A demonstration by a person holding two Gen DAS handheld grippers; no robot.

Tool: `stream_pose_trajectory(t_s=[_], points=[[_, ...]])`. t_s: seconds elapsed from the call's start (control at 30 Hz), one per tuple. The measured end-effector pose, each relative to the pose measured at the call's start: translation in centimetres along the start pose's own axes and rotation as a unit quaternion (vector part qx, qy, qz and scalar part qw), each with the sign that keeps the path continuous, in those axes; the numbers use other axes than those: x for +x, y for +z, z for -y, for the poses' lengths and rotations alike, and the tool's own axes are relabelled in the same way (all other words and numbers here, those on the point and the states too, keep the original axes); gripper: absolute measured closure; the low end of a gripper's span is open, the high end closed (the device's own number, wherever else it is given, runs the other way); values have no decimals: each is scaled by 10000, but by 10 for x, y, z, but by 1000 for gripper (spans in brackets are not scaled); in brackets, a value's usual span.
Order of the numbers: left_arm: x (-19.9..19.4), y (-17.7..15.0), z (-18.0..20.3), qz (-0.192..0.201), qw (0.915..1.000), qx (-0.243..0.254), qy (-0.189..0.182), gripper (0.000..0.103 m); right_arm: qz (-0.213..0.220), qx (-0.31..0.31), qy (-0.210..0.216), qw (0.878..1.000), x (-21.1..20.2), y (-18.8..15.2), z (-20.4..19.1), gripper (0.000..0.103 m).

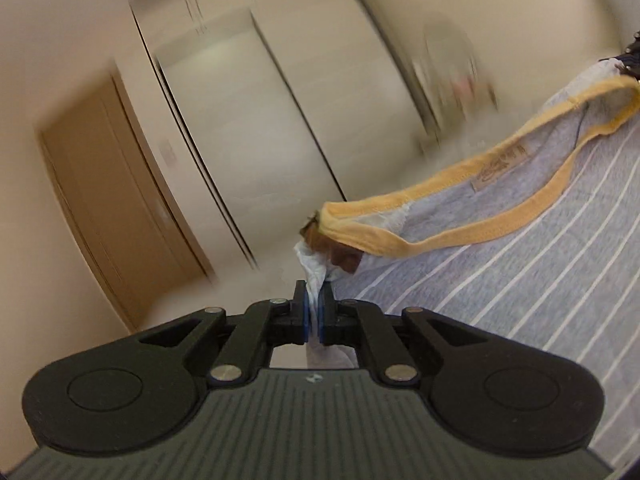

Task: Fold clothes
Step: 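Lift the striped shirt up with both grippers, holding it hanging open, then lay the striped shirt flat on the bed and open both grippers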

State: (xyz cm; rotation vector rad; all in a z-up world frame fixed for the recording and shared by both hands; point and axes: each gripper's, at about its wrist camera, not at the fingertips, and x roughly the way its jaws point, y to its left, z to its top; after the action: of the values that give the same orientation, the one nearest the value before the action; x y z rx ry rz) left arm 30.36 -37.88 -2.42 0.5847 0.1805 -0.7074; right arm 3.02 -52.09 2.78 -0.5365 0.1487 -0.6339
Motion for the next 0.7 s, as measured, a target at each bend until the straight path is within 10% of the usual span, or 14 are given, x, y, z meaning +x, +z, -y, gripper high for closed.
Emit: stream_pose_trajectory(t_s=[0.17, 0.3, 0.5, 0.7], points=[[114, -75, 27, -1633, 9864, -20, -204, 84, -1654, -267, 739, 9831, 128, -135, -87, 94], [104, -81, 8, -1494, 9884, -213, -183, 76, -2771, 57, 1255, 9526, 162, -201, -118, 70], [32, -69, -20, -1130, 9905, -441, -648, 72, -2567, 567, 1214, 9572, 125, -205, -92, 65], [9, -82, 4, -1336, 9785, -177, -1561, 71, -2506, 348, 2258, 9407, 66, -184, -112, 65]])
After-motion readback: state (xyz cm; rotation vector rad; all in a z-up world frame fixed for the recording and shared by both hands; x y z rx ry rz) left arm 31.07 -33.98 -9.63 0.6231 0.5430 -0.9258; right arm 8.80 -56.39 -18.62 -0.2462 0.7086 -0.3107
